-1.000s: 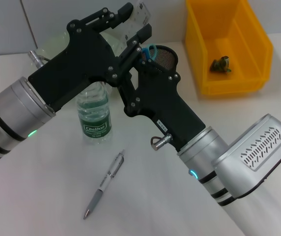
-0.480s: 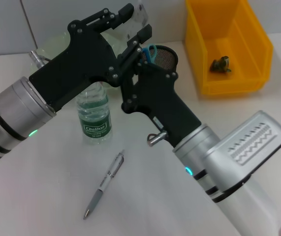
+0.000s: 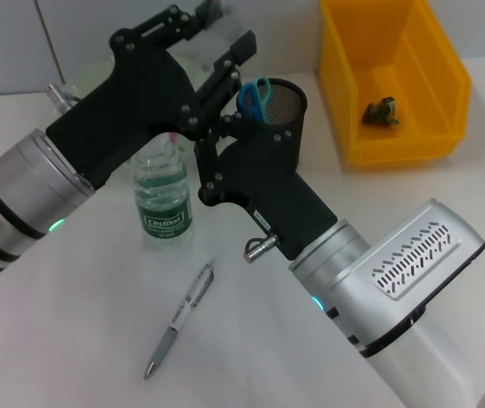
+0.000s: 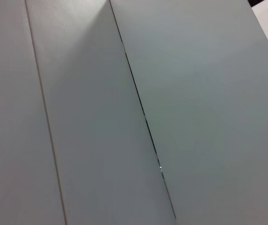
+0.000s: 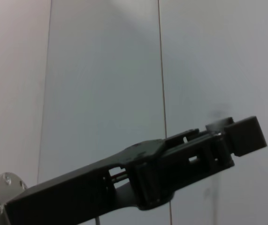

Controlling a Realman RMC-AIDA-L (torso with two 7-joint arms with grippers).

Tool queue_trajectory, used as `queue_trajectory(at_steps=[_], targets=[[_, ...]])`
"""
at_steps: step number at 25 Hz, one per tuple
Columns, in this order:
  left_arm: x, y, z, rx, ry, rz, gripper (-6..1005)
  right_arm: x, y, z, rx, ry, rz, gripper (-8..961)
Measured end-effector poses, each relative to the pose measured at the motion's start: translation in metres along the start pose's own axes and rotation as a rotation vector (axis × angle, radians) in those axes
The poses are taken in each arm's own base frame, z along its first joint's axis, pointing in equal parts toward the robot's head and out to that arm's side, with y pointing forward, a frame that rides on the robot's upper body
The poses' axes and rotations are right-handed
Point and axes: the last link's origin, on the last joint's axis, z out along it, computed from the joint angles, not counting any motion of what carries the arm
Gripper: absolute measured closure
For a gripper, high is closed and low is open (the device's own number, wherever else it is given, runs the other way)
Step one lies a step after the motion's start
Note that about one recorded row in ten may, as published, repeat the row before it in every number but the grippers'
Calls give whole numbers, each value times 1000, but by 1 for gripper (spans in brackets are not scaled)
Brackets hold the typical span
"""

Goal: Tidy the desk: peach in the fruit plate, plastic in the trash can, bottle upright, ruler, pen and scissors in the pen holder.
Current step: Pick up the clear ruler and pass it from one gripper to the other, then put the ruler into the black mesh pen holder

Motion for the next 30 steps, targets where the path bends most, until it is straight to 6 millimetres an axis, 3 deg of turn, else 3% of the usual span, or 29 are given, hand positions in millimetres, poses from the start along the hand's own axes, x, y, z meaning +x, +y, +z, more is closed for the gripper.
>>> queue_trajectory(at_steps=[5,12,14,17,20,24,25,27,30], targets=[[3,0,-2,0,20,-4,587,0,-1,0,6,1,0,914],[5,1,-7,-6,38,-10,359,1,-4,-3,27,3,1,949],[7,1,-10,-1,45,-11,208,2,-5,-5,34,6,-2,949],[11,0,-20,16,69,-15,209,1,-11,-9,64,2,-5,949],[20,2,-47,7,98,-52,210,-1,-35,-15,166,-19,-20,949],[19,2,-63,-56,43,-101,212,-7,-57,-13,219,-49,-52,949],[14,3,-73,-97,-16,-124,212,-9,-73,-5,220,-53,-67,949],[12,3,-78,-110,-43,-130,213,-10,-79,0,211,-52,-66,949],[4,3,-98,-143,-144,-152,214,-9,-97,30,159,-16,-97,950]])
